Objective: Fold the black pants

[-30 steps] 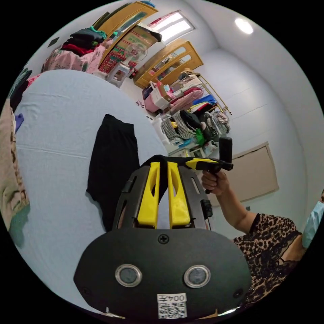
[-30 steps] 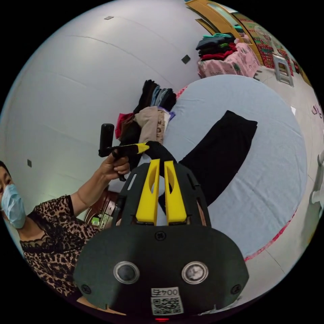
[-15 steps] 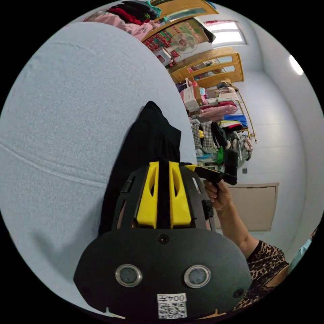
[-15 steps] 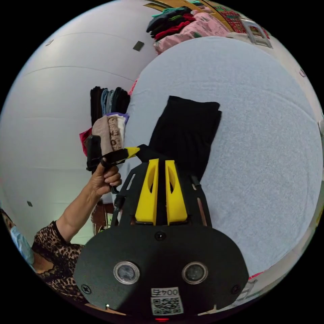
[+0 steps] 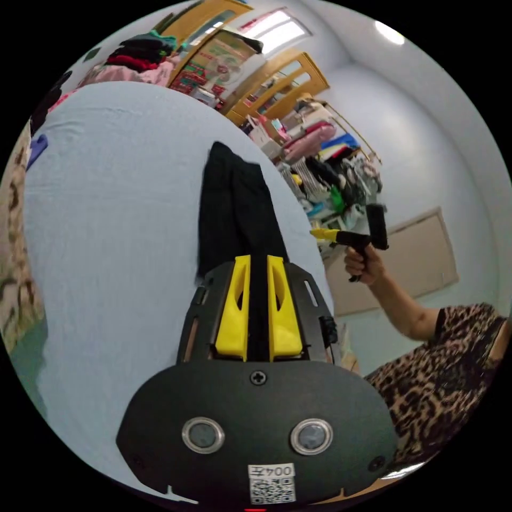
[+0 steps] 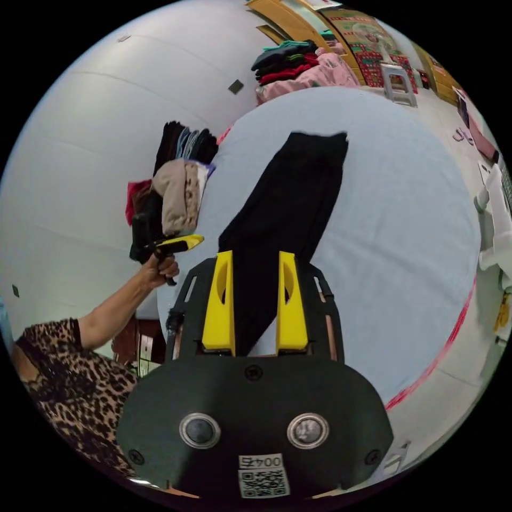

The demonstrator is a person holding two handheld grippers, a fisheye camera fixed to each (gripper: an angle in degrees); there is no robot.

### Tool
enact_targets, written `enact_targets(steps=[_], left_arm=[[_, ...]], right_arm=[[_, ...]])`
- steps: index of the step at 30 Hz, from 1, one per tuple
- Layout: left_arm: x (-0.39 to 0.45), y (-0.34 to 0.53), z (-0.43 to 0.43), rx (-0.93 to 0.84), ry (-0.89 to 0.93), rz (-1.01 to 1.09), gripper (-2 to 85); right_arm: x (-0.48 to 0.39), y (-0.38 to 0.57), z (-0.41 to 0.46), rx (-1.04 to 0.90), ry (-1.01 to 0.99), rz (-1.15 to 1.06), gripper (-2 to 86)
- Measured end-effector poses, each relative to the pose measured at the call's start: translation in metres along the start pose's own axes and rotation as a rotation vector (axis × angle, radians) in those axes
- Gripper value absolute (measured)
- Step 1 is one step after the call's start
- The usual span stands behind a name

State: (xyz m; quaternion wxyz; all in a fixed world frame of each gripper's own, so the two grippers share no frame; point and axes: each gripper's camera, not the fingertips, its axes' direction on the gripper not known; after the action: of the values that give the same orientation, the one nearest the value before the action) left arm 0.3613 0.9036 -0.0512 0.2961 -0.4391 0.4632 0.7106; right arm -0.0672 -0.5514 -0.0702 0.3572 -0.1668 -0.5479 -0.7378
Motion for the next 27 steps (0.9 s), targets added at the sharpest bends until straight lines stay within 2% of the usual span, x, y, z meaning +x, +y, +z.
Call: enact_targets(steps=[5, 7, 10, 19, 25, 27], left_arm=[[0.02, 0.114, 0.003, -0.073, -0.07, 0.167, 7.0], [0.025, 0.136, 0.01, -0.093, -0.067, 0.212, 8.2], [0.032, 0.155, 0.023, -0.125, -0.154, 0.279, 9.9], [0.03, 0.17, 0.04, -0.159, -0.143, 0.342, 9.2], [0.005, 0.183, 0.044, -0.167, -0.063, 0.222, 8.3], [0.002, 0.189, 0.046, -0.168, -0.053, 0.223, 7.3]], right_arm=[[-0.045, 0.144, 0.043, -0.004, 0.023, 0.1, 12.3], [-0.052, 0.178, 0.055, -0.001, 0.019, 0.159, 12.1], [-0.068, 0.212, 0.066, 0.036, 0.043, 0.193, 12.0], [-0.086, 0.215, 0.098, 0.044, 0.152, 0.159, 11.9], [-0.088, 0.2, 0.122, 0.009, 0.136, 0.144, 10.8], [-0.092, 0.195, 0.131, -0.018, 0.141, 0.134, 7.8]])
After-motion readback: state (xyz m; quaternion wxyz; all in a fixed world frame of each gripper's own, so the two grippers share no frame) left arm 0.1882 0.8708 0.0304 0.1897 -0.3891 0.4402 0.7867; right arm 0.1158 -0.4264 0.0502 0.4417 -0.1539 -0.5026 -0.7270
